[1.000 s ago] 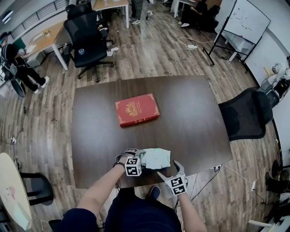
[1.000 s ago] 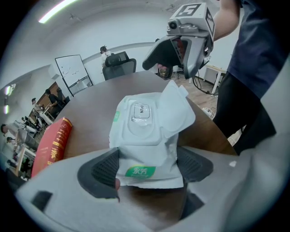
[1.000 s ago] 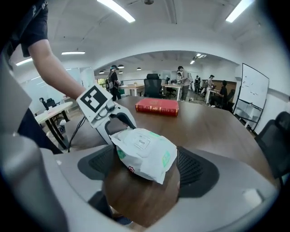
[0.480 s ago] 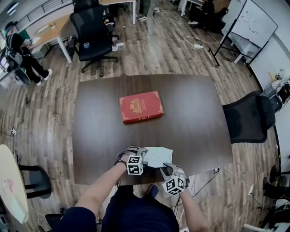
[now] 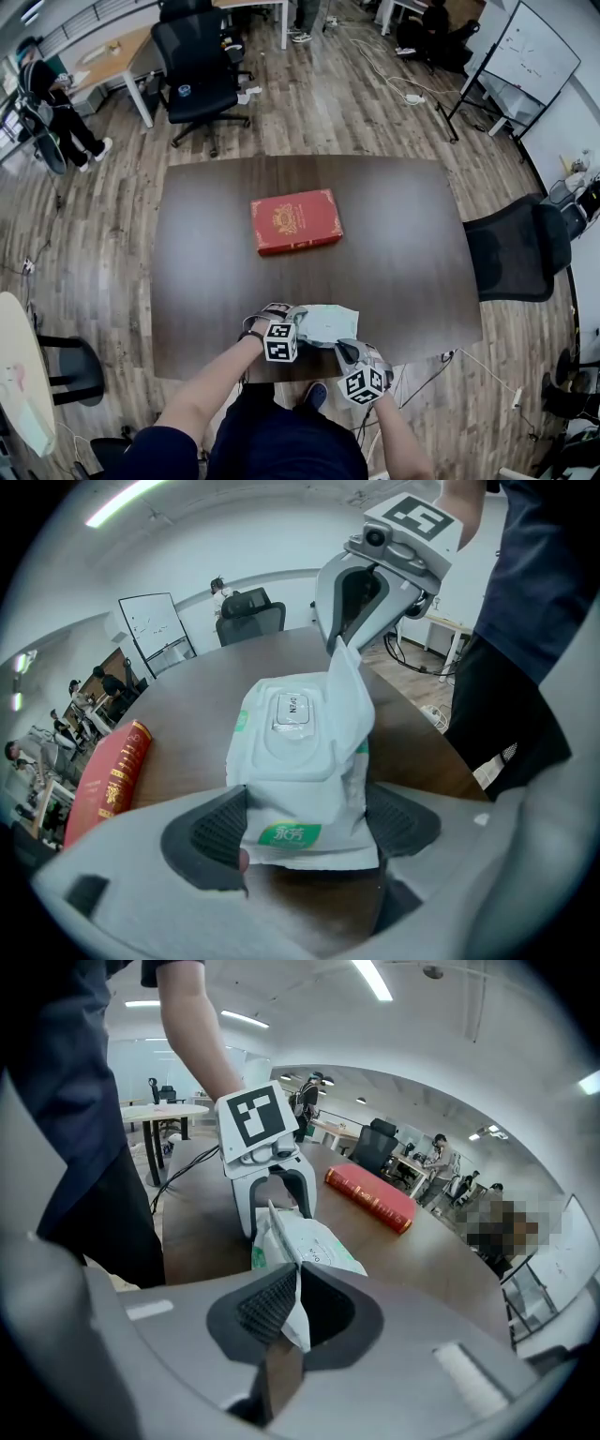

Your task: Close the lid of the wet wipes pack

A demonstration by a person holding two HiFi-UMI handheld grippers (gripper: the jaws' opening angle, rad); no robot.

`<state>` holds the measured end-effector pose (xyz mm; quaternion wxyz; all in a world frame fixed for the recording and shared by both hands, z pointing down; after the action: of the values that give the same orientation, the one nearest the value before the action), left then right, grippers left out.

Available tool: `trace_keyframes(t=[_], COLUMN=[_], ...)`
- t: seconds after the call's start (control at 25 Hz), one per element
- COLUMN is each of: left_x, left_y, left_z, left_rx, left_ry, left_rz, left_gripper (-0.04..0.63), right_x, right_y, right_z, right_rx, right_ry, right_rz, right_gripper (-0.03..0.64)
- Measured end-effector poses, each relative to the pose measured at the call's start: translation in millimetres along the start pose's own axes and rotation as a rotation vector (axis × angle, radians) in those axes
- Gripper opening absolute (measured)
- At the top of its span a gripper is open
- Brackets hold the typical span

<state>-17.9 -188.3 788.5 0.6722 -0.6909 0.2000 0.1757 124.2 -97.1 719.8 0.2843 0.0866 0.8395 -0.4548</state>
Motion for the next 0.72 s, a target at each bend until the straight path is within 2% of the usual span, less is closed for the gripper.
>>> trace_keyframes(t=[0.16,0.36,0.48,0.56,0.72], left_x=[-1,-1,0,0,-1], left_y=[0,0,-1,-2,-2], left_z=[0,1,0,1,1], left_rx=[0.008,0.005,0.01,0.009,0.014], left_ry=[-0.002,0.002,0.0,-0.001,-0.001], left_rz=[-0.006,-0.007,-0.006,-0.006,-0.007], left_gripper=[0.388,0.388,0.388,0.388,0.388], right_x=[2,6,0,-7,-15], right_y=[1,-4,-10,-14,-20], right_z=[9,16,20,22,29], right_rx=[0.013,0.018,0.017,0.027,0.023], right_ry=[-0.099,-0.147,-0.24,-0.345,-0.642], right_rz=[0.022,-0.002,-0.017,-0.017,0.018], right_gripper=[0.025,0.026,0.031,0.031,0.034])
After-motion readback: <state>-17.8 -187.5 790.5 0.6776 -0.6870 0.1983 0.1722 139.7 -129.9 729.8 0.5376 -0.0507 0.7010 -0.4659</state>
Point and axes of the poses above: the fingertips, and each gripper's own axes: y backward along the fingers, z to its right, x out of its top, the point moved 9 cm from there along y, backward along the fingers, and after that the axes turned 15 degrees about y, right-handed, at the moved point
